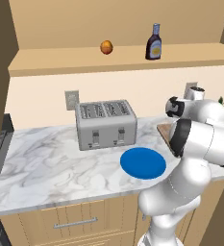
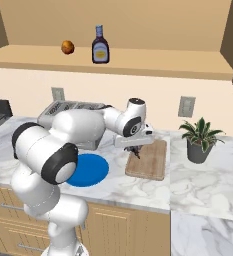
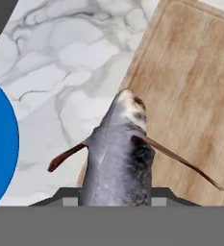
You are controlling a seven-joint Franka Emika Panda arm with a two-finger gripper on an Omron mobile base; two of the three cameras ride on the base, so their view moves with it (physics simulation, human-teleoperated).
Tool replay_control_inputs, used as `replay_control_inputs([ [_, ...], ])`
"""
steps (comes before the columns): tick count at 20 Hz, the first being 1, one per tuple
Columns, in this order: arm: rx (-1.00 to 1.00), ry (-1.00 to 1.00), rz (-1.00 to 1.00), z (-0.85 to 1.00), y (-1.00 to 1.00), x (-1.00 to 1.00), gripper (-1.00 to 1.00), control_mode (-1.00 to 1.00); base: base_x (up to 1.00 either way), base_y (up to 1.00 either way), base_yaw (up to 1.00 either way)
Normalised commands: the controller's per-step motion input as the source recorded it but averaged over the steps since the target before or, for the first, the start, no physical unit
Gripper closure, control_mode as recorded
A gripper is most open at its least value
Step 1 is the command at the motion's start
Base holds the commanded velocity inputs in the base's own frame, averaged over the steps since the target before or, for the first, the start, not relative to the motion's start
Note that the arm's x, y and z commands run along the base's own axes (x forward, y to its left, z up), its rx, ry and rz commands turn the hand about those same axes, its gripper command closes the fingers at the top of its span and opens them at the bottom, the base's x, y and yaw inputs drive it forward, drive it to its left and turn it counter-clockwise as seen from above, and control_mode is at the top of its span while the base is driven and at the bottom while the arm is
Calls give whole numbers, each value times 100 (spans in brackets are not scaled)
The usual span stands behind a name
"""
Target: Pick the fish from the plate and place it on the cutting board. Then pick the condiment bottle from the cabinet and place it next to the cutting board.
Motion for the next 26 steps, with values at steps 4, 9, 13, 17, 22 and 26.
replay_control_inputs([
  [4,0,-7,2,-24,-12,3,100,-100,0,0,0],
  [9,0,-6,2,-20,-12,12,100,-100,0,0,0],
  [13,0,-6,1,-12,-16,20,100,-100,0,0,0],
  [17,0,-7,2,-11,-18,22,100,-100,0,0,0],
  [22,0,-5,3,-17,-14,15,100,-100,0,0,0],
  [26,0,-4,2,-26,-6,13,100,-100,0,0,0],
])
